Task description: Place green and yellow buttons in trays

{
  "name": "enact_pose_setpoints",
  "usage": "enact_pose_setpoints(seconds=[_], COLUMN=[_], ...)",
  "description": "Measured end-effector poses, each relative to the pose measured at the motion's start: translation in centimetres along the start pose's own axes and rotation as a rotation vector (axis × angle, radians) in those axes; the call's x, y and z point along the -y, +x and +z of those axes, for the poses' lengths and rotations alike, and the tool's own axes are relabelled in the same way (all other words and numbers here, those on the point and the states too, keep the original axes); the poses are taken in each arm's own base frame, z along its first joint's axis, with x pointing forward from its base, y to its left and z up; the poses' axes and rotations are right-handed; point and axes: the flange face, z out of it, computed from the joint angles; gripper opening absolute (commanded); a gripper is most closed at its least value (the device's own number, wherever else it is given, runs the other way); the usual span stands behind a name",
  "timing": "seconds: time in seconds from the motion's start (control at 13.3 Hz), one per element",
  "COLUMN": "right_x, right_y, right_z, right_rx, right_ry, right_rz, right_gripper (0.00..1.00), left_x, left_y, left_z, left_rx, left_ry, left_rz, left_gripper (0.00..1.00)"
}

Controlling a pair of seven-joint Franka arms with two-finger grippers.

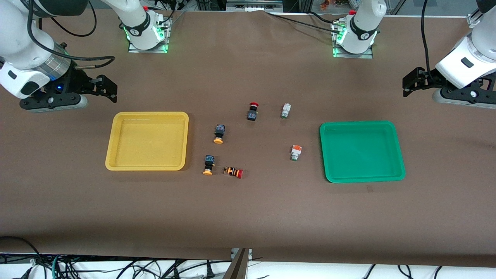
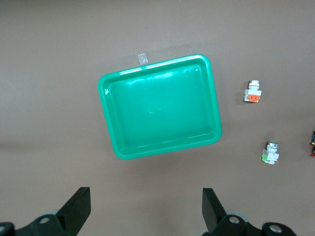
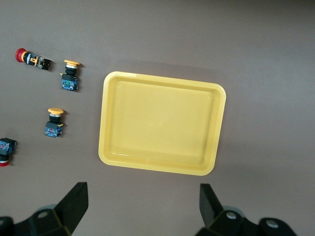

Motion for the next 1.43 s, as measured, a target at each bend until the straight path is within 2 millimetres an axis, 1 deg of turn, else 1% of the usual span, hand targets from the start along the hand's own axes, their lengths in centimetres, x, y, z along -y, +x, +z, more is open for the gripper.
enact_pose_setpoints(seconds=[0.45,0.9,1.05,1.13,1.2,1.28,1.35,1.43], right_x=[0.0,0.0,0.0,0.0,0.0,0.0,0.0,0.0], right_y=[0.1,0.2,0.2,0.2,0.2,0.2,0.2,0.2], right_z=[0.3,0.4,0.4,0.4,0.4,0.4,0.4,0.4], right_rx=[0.006,0.007,0.008,0.007,0.007,0.007,0.007,0.007], right_ry=[-0.001,-0.001,-0.001,-0.001,-0.001,-0.001,-0.001,-0.001], right_rz=[-0.002,-0.003,-0.009,-0.010,-0.011,-0.011,-0.011,-0.011], right_gripper=[1.00,1.00,1.00,1.00,1.00,1.00,1.00,1.00], left_x=[-0.2,-0.4,-0.8,-1.4,-2.0,-2.6,-3.6,-5.1], left_y=[0.2,0.8,1.1,1.6,2.3,3.1,4.2,5.6], left_z=[0.3,1.4,2.0,3.0,4.3,6.2,8.6,11.4], left_rx=[0.005,0.025,0.039,0.055,0.079,0.112,0.150,0.184], left_ry=[0.000,-0.002,-0.002,-0.002,-0.003,-0.004,-0.005,-0.006], left_rz=[0.005,0.007,0.016,0.026,0.037,0.049,0.067,0.091], left_gripper=[1.00,1.00,1.00,1.00,1.00,1.00,1.00,1.00])
